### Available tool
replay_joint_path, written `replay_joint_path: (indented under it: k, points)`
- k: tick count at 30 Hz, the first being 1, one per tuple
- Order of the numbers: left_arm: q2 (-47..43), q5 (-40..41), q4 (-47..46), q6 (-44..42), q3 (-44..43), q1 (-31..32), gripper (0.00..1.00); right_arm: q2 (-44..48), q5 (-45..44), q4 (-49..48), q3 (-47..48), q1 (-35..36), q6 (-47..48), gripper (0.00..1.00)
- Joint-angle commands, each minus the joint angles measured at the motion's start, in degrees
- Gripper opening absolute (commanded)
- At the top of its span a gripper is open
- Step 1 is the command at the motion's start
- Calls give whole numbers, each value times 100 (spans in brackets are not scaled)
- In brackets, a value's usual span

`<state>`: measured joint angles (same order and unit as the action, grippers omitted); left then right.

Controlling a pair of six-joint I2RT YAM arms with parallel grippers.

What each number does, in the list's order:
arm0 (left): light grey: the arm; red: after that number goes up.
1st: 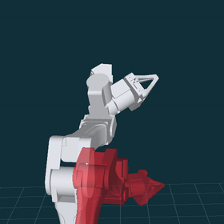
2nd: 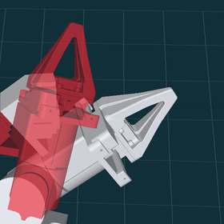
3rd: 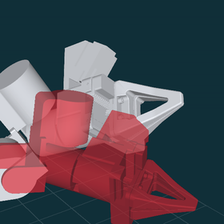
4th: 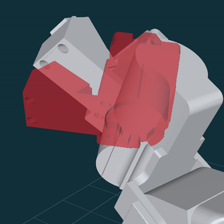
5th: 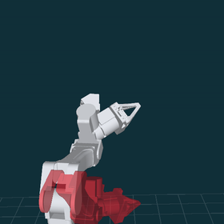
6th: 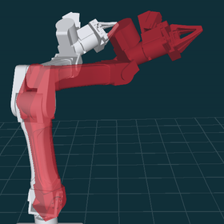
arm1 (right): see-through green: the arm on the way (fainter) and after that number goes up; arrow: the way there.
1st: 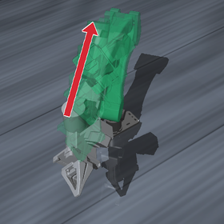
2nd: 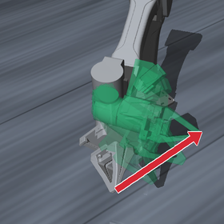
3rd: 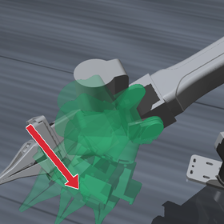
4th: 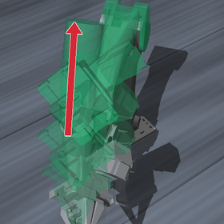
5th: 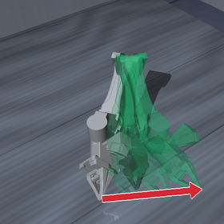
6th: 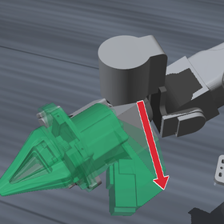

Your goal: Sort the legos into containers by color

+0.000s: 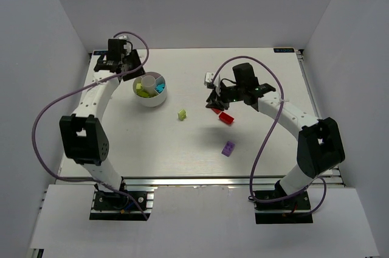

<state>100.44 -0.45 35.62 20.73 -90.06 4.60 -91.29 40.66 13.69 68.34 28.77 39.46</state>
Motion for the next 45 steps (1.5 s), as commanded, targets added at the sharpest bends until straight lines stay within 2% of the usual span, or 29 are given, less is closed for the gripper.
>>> replay_joint_path:
  k: [1, 3, 7, 13, 22, 37, 45]
  points:
    - [-947, -833, -274, -61, 321, 461, 57, 216, 47, 37, -13, -74, 53, 37]
    - [-1088, -1124, -231, -78, 628, 1006, 59, 234, 12, 2, -48, -109, -26, 47]
    - [-1106, -1318, -292, -96, 1244, 1998, 65, 243, 29, -16, -83, -214, -131, 49]
    - [-660, -835, -389, -420, 1326, 2633, 66, 331, 47, 10, -189, -302, -220, 50]
    - [405, 201, -11, -1106, 569, 2827, 72, 480, -23, 19, -338, -311, -246, 53]
    - [1126, 317, 306, -1563, 270, 2827, 68, 419, -59, 54, -277, -364, -237, 53]
    - [1302, 317, 323, -1563, 252, 2827, 61, 401, -24, 46, -277, -390, -255, 54]
